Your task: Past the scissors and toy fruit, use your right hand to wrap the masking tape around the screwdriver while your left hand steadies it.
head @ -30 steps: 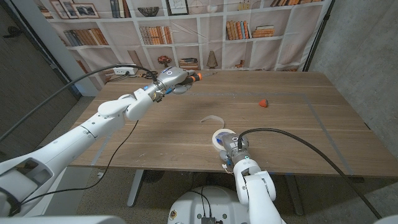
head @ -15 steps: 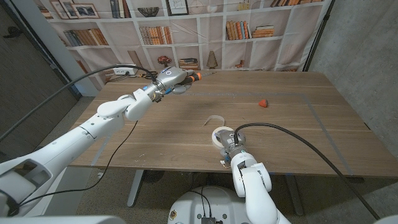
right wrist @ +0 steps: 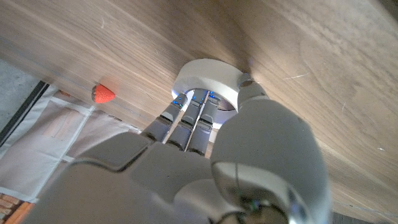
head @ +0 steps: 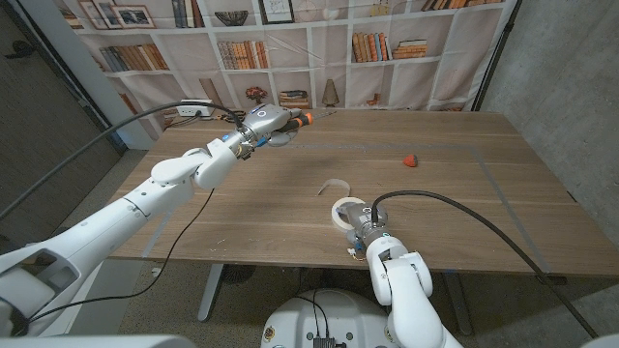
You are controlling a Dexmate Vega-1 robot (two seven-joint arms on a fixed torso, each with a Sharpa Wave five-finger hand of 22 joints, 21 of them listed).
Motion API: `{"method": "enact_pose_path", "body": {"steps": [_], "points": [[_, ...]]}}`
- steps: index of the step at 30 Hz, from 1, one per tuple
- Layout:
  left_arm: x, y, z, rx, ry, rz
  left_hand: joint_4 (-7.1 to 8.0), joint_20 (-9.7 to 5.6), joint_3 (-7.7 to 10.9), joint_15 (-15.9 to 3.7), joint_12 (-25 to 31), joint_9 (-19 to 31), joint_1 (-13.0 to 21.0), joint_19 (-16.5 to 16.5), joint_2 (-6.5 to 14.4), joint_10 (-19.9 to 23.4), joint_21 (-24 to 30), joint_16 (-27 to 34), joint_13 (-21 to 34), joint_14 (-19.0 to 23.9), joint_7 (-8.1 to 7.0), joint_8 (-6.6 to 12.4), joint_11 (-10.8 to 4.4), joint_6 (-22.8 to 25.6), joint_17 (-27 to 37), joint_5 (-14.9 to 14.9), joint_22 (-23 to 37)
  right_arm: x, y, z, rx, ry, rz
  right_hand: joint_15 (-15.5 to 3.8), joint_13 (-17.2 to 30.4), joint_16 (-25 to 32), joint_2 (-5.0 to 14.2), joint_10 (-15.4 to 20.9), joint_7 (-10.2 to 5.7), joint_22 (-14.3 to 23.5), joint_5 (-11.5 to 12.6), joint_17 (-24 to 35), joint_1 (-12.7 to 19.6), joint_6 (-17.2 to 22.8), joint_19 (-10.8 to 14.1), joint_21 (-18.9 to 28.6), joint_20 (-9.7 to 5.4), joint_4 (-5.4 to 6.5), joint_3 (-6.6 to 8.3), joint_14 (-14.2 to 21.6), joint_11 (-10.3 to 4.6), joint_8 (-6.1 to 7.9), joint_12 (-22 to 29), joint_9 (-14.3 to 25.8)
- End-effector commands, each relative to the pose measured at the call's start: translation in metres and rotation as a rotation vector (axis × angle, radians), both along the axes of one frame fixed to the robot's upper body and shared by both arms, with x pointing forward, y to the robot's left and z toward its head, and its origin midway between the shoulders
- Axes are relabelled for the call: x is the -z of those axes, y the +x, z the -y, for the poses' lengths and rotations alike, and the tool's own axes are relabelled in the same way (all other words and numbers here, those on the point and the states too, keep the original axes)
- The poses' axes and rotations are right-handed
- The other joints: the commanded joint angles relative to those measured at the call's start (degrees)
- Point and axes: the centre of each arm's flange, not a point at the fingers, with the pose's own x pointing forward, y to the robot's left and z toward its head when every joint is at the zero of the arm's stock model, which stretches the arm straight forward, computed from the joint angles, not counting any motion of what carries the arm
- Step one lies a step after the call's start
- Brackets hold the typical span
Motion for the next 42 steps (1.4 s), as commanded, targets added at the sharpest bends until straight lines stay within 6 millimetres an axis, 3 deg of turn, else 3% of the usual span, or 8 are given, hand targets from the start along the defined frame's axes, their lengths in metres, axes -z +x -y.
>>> {"method": "enact_pose_path", "body": {"steps": [1,6,15,26,29,36,39,42], "points": [[0.002,-0.001,0.002,-0.001,-0.006,0.001,0.4,-4.99,0.97,-0.02,0.38,0.15,-0.32,-0.16,0.72,0.03,0.32,-0.04,0.03,0.49,0.02,0.5,-0.29,-0.3,0.29,-0.27,0.04,-0.021,0.009,0.059,-0.244,0.791,0.047,-6.95,9.64,8.68,3.28,8.5,10.47,14.18,0.51,17.23,-0.02,29.72,3.0,2.7,-3.57,1.11,1.4,6.83,-4.11,14.97,7.15,16.47],[0.003,-0.002,0.004,-0.006,-0.001,-0.002,0.35,-5.01,1.1,0.01,0.56,-0.08,-0.48,-0.18,0.74,-0.2,0.51,-0.21,0.33,0.57,0.08,0.63,-0.45,-0.3,0.03,-0.3,-0.04,-0.033,0.009,0.069,-0.322,0.91,0.132,-6.91,10.87,9.02,3.11,8.34,10.58,14.56,0.66,18.39,0.16,29.75,2.83,3.17,-3.5,1.26,1.52,6.95,-4.16,15.42,8.09,17.42],[0.003,-0.002,0.002,-0.023,-0.008,-0.004,0.29,-5.02,1.25,-0.02,0.62,0.01,-0.67,-0.23,0.78,-0.18,0.61,-0.31,0.25,0.61,0.06,0.9,-0.48,-0.58,0.0,-0.35,-0.3,-0.045,0.016,0.081,-0.471,1.117,0.106,-6.9,12.69,9.64,3.02,8.06,11.21,15.1,0.79,20.2,0.51,29.68,2.52,3.84,-3.24,1.39,1.7,7.09,-4.06,15.96,9.47,18.76],[0.002,-0.003,0.003,-0.023,-0.006,0.003,0.22,-4.97,1.44,0.01,0.51,-0.17,-1.0,-0.53,0.86,-0.12,0.77,-0.24,-0.25,0.51,0.01,1.21,-0.48,-0.81,0.07,-0.47,-0.6,-0.058,0.013,0.089,-0.52,1.178,0.132,-6.35,18.54,13.74,3.16,6.77,12.24,16.04,0.76,26.99,0.8,29.32,2.05,5.52,-2.5,1.86,1.43,6.86,-3.17,17.47,13.66,22.63],[0.002,-0.003,0.004,-0.024,-0.003,0.003,0.2,-5.01,1.45,-0.02,0.54,-0.18,-1.04,-0.43,0.85,-0.13,0.79,-0.09,-0.23,0.62,-0.06,1.25,-0.41,-0.82,0.24,-0.49,-0.7,-0.061,0.013,0.092,-0.539,1.209,0.13,-6.29,22.24,16.52,3.55,6.55,13.06,16.54,0.89,29.4,1.13,28.9,2.65,6.82,-1.43,2.24,1.72,7.19,-3.35,18.39,16.4,24.82],[0.0,-0.003,0.004,-0.023,-0.002,0.009,0.15,-5.05,1.54,0.0,0.72,-0.4,-1.24,-0.49,0.9,-0.4,1.01,-0.23,0.03,0.43,-0.04,1.43,-0.49,-0.82,0.04,-0.58,-0.77,-0.067,0.013,0.098,-0.545,1.226,0.155,-6.26,26.1,19.63,3.76,6.48,13.7,17.17,1.21,29.83,1.78,28.44,4.11,8.68,-0.77,2.74,2.6,7.73,-2.98,19.54,19.05,27.1],[0.0,-0.003,0.005,-0.021,-0.004,0.009,0.15,-5.03,1.56,0.0,0.77,-0.35,-1.32,-0.52,0.91,-0.33,1.05,-0.2,0.0,0.53,-0.01,1.52,-0.41,-0.92,0.04,-0.61,-0.81,-0.069,0.013,0.099,-0.564,1.24,0.177,-6.58,27.27,24.47,3.26,6.6,14.12,18.71,1.41,30.26,3.38,27.67,6.95,11.83,-0.81,2.13,3.36,10.33,-2.42,20.15,19.84,28.85],[0.0,-0.002,0.006,-0.02,0.001,0.008,0.13,-5.04,1.6,-0.02,0.72,-0.28,-1.38,-0.52,0.93,-0.22,1.06,-0.25,-0.2,0.45,-0.05,1.62,-0.39,-1.01,0.01,-0.63,-0.91,-0.073,0.013,0.099,-0.564,1.251,0.217,-6.61,28.14,27.79,2.94,7.05,14.82,19.97,1.39,30.44,4.09,27.17,7.53,13.61,-1.07,1.79,3.41,11.85,-1.85,20.15,20.52,29.55]]}}
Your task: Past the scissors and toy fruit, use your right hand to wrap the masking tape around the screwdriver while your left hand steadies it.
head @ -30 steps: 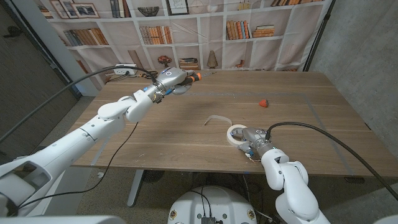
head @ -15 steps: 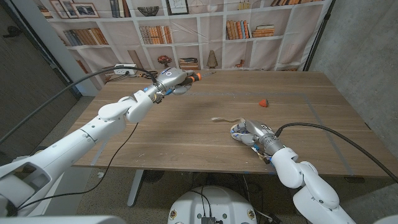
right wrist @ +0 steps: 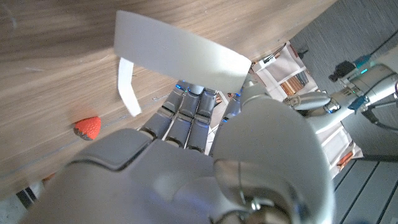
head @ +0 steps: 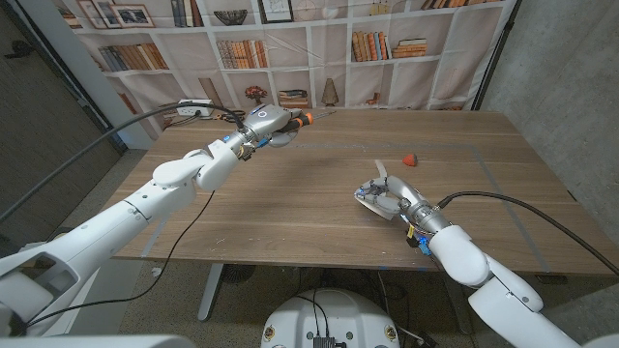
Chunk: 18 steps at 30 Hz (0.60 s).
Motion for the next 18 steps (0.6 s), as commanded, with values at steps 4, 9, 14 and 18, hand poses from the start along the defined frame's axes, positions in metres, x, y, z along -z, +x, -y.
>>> {"method": "enact_pose_path", "body": {"steps": [4,9,14,18], "points": [[-0.001,0.002,0.005,0.003,0.014,0.01,0.62,-5.06,1.19,-0.15,0.51,0.23,-0.26,-0.38,0.98,0.0,0.48,0.08,0.28,0.49,-0.02,0.45,-0.12,-0.42,0.29,-0.15,0.04,-0.012,0.0,0.008,-0.127,0.326,-0.021,-8.92,3.79,9.67,1.85,2.98,5.7,3.57,0.41,0.53,6.43,3.62,2.49,5.52,-0.34,0.31,3.08,3.9,-1.68,-0.03,2.71,3.11],[-0.002,0.003,0.005,0.001,0.012,0.009,0.58,-5.05,1.24,-0.11,0.48,0.11,-0.39,-0.38,1.01,0.1,0.52,-0.29,0.04,0.48,-0.05,0.59,-0.17,-0.43,-0.22,-0.2,-0.13,-0.013,-0.002,0.013,-0.111,0.382,0.026,-8.84,3.99,10.52,1.75,2.75,5.99,3.92,0.47,0.41,6.67,3.44,2.25,6.11,-0.41,0.28,3.21,3.64,-1.41,-0.05,2.68,3.43],[-0.001,0.004,0.006,0.006,0.012,0.007,0.56,-5.08,1.27,-0.13,0.41,0.12,-0.47,-0.4,1.0,0.11,0.63,-0.21,-0.14,0.52,-0.02,0.67,-0.2,-0.55,-0.09,-0.23,-0.08,-0.015,-0.004,0.019,-0.103,0.485,0.084,-8.86,4.69,11.37,1.78,2.46,5.64,4.39,0.58,0.31,6.67,3.51,0.59,6.48,-0.11,0.6,3.37,3.19,-1.49,-0.08,2.91,3.63],[0.0,0.004,0.007,0.01,0.006,0.006,0.56,-5.04,1.31,-0.11,0.58,0.02,-0.56,-0.45,0.99,0.07,0.61,-0.24,0.07,0.54,-0.09,0.72,-0.18,-0.57,-0.11,-0.25,-0.18,-0.018,-0.004,0.021,-0.094,0.572,0.139,-8.88,5.1,12.2,1.74,3.34,5.51,4.84,0.66,0.27,6.42,3.5,-0.03,7.26,-0.04,1.1,3.43,3.01,-1.74,-0.21,3.43,3.68]]}}
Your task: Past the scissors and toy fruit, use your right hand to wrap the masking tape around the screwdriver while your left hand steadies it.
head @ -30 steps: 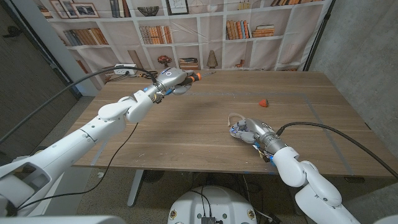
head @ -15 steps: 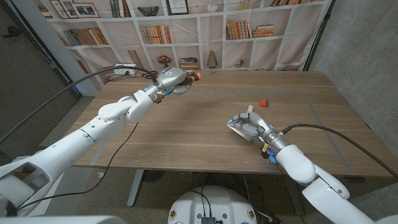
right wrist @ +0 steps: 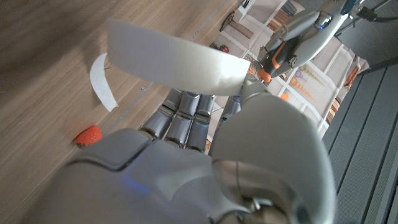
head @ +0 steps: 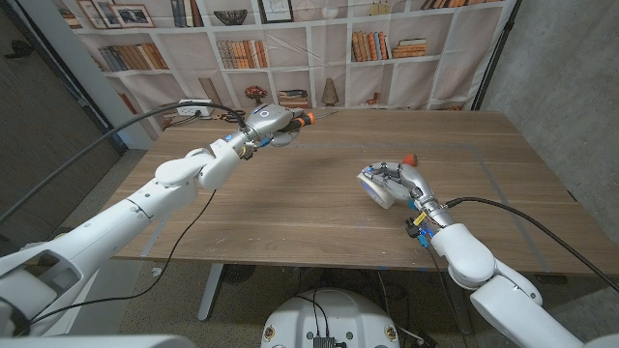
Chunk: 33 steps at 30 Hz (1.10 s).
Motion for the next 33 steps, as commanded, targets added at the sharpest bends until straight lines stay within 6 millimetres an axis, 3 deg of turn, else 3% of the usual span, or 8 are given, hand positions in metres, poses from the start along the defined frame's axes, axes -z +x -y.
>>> {"method": "enact_pose_path", "body": {"steps": [1,10,33], "points": [[0.001,0.001,0.003,0.009,-0.004,-0.001,0.71,-5.07,1.17,-0.13,0.49,0.01,-0.35,-0.43,0.77,0.05,0.39,-0.16,0.09,0.57,0.13,0.51,-0.14,0.03,0.21,-0.03,0.19,-0.007,-0.003,0.01,0.025,0.236,0.103,-8.33,2.55,0.92,3.98,2.75,4.29,0.55,0.5,0.14,4.06,4.69,-0.73,0.81,-0.21,-0.12,0.89,-0.18,-2.41,-0.14,1.45,0.3],[0.003,0.0,0.002,0.009,-0.012,-0.004,0.65,-5.01,1.33,-0.13,0.49,-0.23,-0.51,-0.37,0.79,0.07,0.65,-0.1,-0.1,0.58,0.09,0.67,-0.16,0.03,0.29,-0.03,0.34,-0.019,-0.001,0.015,0.017,0.413,0.16,-8.32,3.58,2.07,3.6,2.53,4.43,0.99,0.66,0.13,3.87,5.03,-0.33,2.24,-1.07,0.3,0.83,-0.38,-2.0,-0.49,1.9,-0.13],[0.01,-0.008,0.004,0.034,-0.051,-0.052,0.42,-4.96,1.78,-0.06,1.0,-0.76,-1.03,-0.61,0.82,-0.17,0.91,-0.06,0.1,0.48,0.15,1.41,-0.17,-0.21,-0.01,-0.09,0.41,-0.067,0.01,0.013,0.024,0.561,0.282,-8.23,3.23,4.42,3.37,2.59,3.97,1.44,1.04,0.03,3.93,5.08,-0.92,4.93,-1.4,0.98,0.93,-0.67,-2.42,-1.23,1.43,-0.4]]}}
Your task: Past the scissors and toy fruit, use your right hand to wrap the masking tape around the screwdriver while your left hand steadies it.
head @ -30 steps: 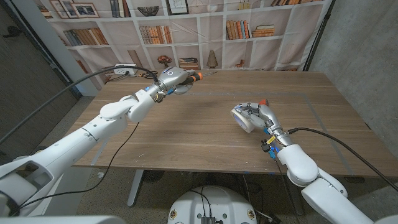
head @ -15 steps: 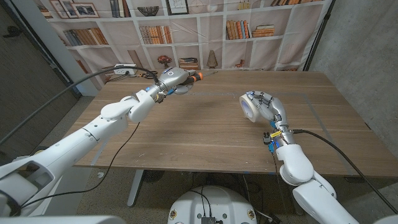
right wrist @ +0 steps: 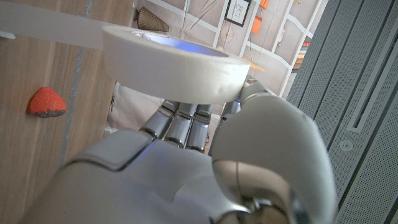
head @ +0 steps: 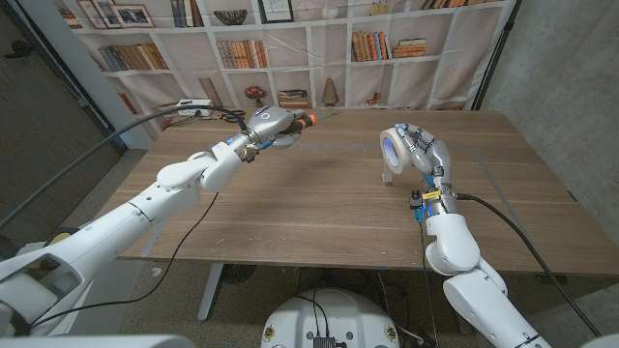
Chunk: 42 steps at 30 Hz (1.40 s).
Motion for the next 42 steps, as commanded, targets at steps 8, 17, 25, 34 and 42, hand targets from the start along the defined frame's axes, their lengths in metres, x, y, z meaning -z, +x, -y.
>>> {"method": "enact_pose_path", "body": {"steps": [8,17,25,34,42], "points": [[0.009,-0.007,0.003,0.026,-0.035,-0.063,0.81,-5.12,1.42,-0.1,0.57,-0.01,-0.27,0.02,1.1,-0.27,0.56,0.12,0.15,0.44,0.17,0.67,-0.11,-0.23,0.33,-0.1,0.14,-0.048,0.006,-0.004,0.047,0.096,0.115,-8.3,-0.05,1.16,3.38,2.67,4.21,0.2,0.43,0.04,3.95,4.79,-0.54,1.34,-1.1,0.56,0.36,-0.25,-2.57,-0.22,-0.11,0.26],[0.013,-0.009,0.01,0.049,-0.05,-0.127,0.94,-4.88,1.74,-0.09,1.06,0.29,-0.53,-0.58,1.13,-0.61,1.03,0.42,0.88,0.36,0.19,1.1,0.26,-0.78,0.63,0.07,1.37,-0.075,0.007,-0.01,0.049,0.088,0.154,-8.29,0.09,1.96,3.31,2.57,4.24,0.16,0.47,0.0,4.0,4.9,-0.76,2.47,-1.25,0.81,0.42,-0.39,-2.56,-0.44,-0.13,0.24],[0.017,-0.009,0.023,0.084,-0.033,-0.204,0.9,-4.81,1.89,-0.05,1.1,0.48,-0.59,-0.5,1.14,-0.45,1.04,0.42,0.64,0.47,0.35,1.43,0.43,-0.9,0.39,0.16,1.4,-0.092,0.011,-0.016,0.045,0.064,0.174,-8.28,-0.38,2.52,3.21,2.86,4.19,0.06,0.49,-0.01,4.01,4.99,-1.02,3.27,-1.27,0.99,0.42,-0.51,-2.61,-0.51,-0.36,0.39],[0.022,-0.002,0.038,0.088,0.003,-0.302,0.82,-4.79,1.99,-0.08,1.35,0.22,-0.66,-0.47,1.15,-0.67,1.15,0.75,0.93,0.43,0.32,1.58,0.42,-0.83,0.72,0.19,1.52,-0.106,0.018,-0.026,0.014,0.042,0.178,-8.25,-0.01,3.02,3.19,2.69,4.28,-0.08,0.51,-0.03,4.05,5.08,-1.14,4.08,-1.42,1.15,0.46,-0.63,-2.63,-0.73,-0.23,0.28],[0.025,0.006,0.056,0.113,0.023,-0.342,0.78,-4.78,2.06,-0.06,1.37,0.29,-0.76,-0.28,1.18,-0.57,0.84,0.85,0.64,0.43,0.41,1.88,0.34,-0.99,0.55,0.18,0.99,-0.118,0.022,-0.042,-0.022,0.014,0.187,-8.25,-0.17,3.47,3.18,2.85,4.22,-0.27,0.51,-0.05,4.06,5.19,-1.3,4.8,-1.49,1.33,0.48,-0.69,-2.56,-0.85,-0.29,0.32]]}}
